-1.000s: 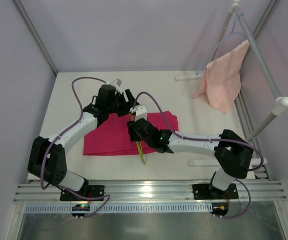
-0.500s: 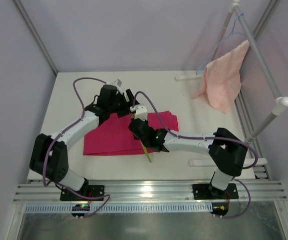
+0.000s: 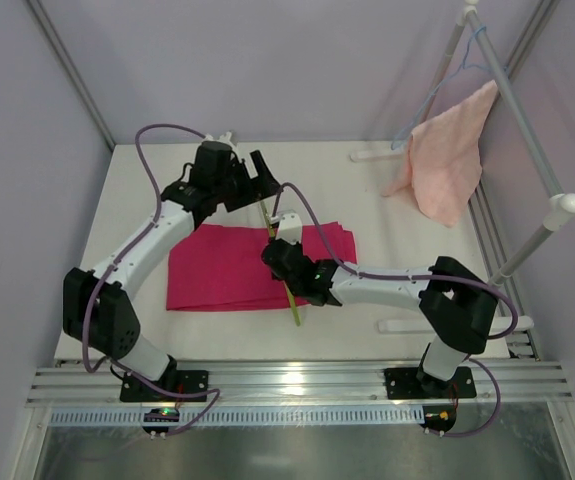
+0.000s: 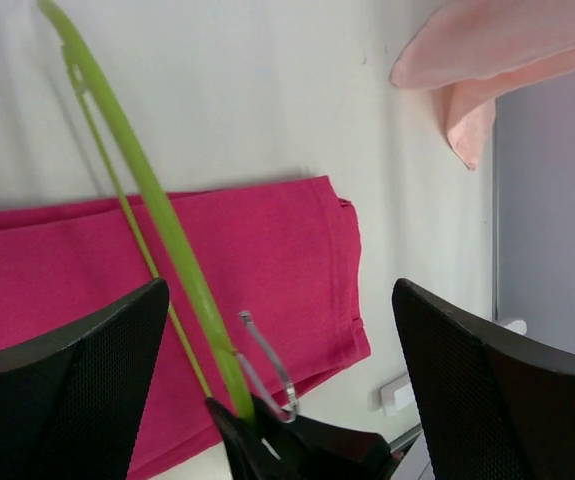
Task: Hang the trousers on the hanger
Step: Pass the hanger from the left arm to the right, then place trousers on hanger
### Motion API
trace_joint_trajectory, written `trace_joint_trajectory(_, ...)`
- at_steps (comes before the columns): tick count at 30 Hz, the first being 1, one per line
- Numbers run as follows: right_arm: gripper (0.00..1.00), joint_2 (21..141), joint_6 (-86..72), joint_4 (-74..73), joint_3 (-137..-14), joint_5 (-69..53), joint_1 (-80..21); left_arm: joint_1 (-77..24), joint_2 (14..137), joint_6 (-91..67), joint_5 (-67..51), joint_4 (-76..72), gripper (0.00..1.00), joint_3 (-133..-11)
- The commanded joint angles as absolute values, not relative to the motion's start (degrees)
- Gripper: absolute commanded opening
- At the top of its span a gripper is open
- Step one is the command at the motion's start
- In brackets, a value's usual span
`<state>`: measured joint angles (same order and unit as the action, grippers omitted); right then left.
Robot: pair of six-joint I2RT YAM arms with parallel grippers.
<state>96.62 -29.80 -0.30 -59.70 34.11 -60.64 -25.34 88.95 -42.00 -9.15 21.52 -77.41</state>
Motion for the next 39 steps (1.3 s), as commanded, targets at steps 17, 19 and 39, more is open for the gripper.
trace_joint_trajectory(17,0.29,95.6,-29.8,2.5,-59.3,24.4,-55.0,11.9,81.6,-32.1,-9.2,36.0,0.92,-58.0)
trace_joint_trajectory(19,0.27,95.5,-30.3,2.5,-59.6,23.8,-54.8,13.2,82.9,-32.2,-9.7,33.9,0.92,-54.3)
trace_joint_trajectory(39,0.04,94.0,-31.1,6.2,-50.4,22.0,-42.0,7.3,82.3,-39.6,-18.3,23.1,0.83,-41.9)
